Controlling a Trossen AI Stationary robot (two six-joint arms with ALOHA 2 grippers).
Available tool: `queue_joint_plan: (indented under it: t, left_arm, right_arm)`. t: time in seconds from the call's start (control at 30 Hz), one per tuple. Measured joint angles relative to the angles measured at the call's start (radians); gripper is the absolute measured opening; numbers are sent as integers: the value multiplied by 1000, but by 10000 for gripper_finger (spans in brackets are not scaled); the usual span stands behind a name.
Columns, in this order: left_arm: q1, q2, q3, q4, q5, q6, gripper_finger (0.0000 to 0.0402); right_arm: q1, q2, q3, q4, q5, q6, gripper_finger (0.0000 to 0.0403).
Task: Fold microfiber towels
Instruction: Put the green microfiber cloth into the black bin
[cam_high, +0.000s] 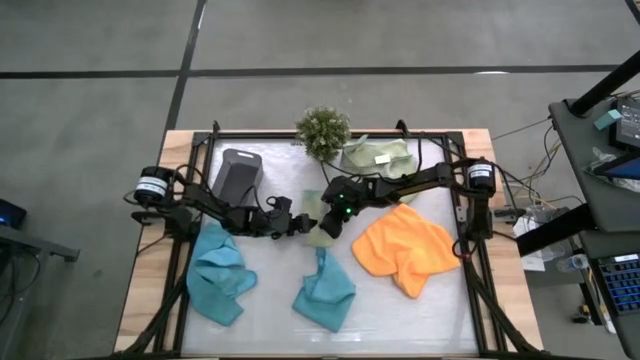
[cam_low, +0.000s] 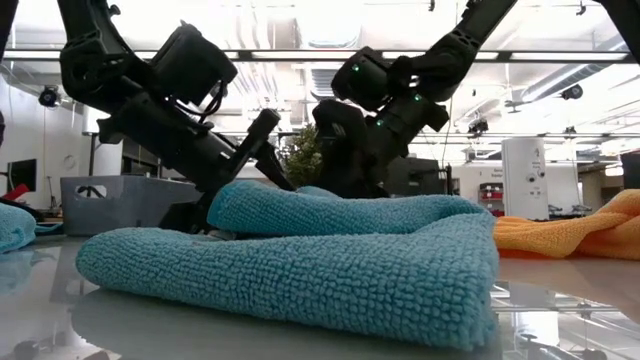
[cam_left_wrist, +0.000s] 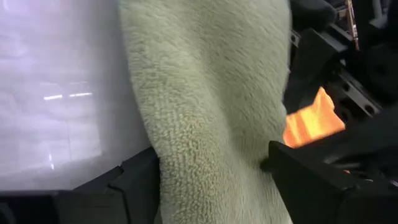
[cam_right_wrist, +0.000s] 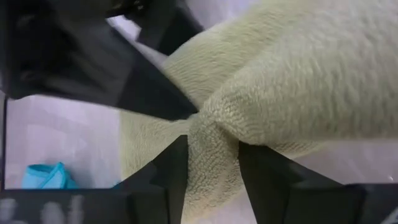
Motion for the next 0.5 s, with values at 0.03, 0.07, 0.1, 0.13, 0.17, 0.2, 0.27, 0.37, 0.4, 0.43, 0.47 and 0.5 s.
queue_joint_plan:
  t: [0.03,0.07,0.1,0.13,0.17,0.2,0.27,0.37,0.4,0.43,0.47,0.5]
  left_arm:
    - [0,10,0,7,-5,2,247]
    - [1,17,0,16,-8,5,240]
    - [1,30,3,19,-8,7,231]
    - [1,48,12,13,-8,12,223]
    - [1,67,23,11,-4,16,215]
    - [3,85,36,10,4,18,207]
    - [3,118,60,8,17,20,194]
    - [3,145,82,8,23,35,173]
    - [3,147,86,8,24,42,165]
    - [3,148,86,10,25,44,157]
    - [3,148,86,12,26,45,147]
    - [3,148,86,16,26,52,137]
  right_arm:
    - [3,0,0,6,0,0,127]
    - [4,0,0,10,0,0,125]
    - [5,0,0,11,1,0,124]
    - [6,0,0,12,5,0,123]
    - [7,0,0,12,15,1,122]
    - [7,0,0,12,27,2,121]
    - [7,0,-1,10,31,2,121]
    - [7,0,-3,5,33,0,121]
    - [8,0,-4,4,34,-1,120]
    - [8,0,-4,3,34,-1,120]
    - [8,0,-4,3,35,-2,119]
    - [8,0,-4,2,35,-2,118]
